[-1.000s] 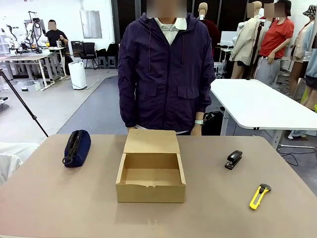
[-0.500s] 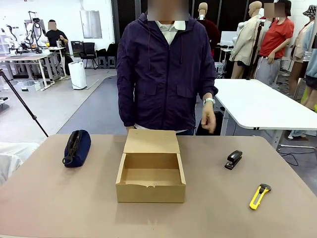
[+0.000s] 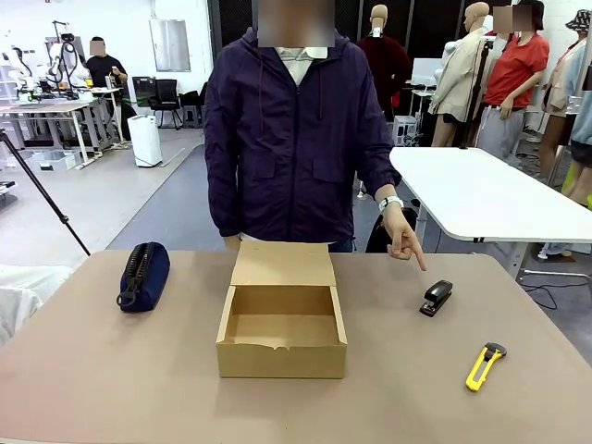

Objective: Pack the items into the box.
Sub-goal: Pick up the item specified by the human and place it in the Mailer Box.

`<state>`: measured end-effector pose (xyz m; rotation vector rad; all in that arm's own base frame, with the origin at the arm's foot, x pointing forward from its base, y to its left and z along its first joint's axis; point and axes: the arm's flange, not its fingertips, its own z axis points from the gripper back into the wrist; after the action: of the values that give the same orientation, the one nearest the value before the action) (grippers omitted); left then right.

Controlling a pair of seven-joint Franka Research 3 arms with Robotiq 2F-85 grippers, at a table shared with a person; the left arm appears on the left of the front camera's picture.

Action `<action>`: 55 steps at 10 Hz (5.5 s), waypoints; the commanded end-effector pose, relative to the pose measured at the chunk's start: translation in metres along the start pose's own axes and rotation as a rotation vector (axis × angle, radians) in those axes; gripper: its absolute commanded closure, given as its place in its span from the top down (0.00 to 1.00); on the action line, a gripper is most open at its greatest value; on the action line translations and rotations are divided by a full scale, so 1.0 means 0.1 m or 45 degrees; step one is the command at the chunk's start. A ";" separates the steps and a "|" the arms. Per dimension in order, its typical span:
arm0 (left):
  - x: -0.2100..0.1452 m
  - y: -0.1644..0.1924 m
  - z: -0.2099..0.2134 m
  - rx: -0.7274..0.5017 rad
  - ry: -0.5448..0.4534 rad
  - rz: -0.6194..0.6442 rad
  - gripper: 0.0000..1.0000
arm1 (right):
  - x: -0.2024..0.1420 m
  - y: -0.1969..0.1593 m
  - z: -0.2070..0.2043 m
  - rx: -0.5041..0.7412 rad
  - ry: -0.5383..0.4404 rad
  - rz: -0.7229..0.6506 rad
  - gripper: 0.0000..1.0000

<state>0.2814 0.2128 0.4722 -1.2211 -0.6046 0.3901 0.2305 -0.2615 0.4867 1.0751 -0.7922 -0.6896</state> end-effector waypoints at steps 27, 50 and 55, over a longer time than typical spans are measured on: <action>0.02 -0.02 -0.02 -0.029 -0.007 -0.011 1.00 | -0.46 0.37 -5.03 -1.357 1.157 0.889 1.00; 0.02 -0.02 -0.02 -0.029 -0.007 -0.011 1.00 | -0.59 -0.31 -5.25 -1.631 0.655 0.006 0.00; 0.02 -0.02 -0.02 -0.029 -0.007 -0.011 1.00 | -0.59 -0.31 -5.23 -1.648 0.659 0.022 0.00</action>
<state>0.2828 0.2116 0.4728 -1.2244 -0.6027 0.3895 0.6359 0.0322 0.3019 0.0206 0.1627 -0.7010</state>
